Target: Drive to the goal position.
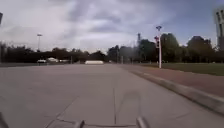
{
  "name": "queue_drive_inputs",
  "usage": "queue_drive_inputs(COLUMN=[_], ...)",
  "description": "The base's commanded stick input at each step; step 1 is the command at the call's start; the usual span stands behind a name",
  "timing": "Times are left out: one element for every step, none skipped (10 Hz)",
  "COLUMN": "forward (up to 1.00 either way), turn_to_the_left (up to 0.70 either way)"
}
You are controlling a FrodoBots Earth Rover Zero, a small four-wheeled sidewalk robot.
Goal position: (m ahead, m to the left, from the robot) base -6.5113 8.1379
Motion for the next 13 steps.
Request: queue_drive_inputs(forward=[1.00, 1.00, 1.00, 1.00, 1.00, 1.00, 1.00, 1.00, 1.00, 1.00, 1.00, 1.00, 1.00], turn_to_the_left=[0.00, 0.00, 0.00, 0.00, 0.00, 0.00, 0.00, 0.00, 0.00, 0.00, 0.00, 0.00, 0.00])
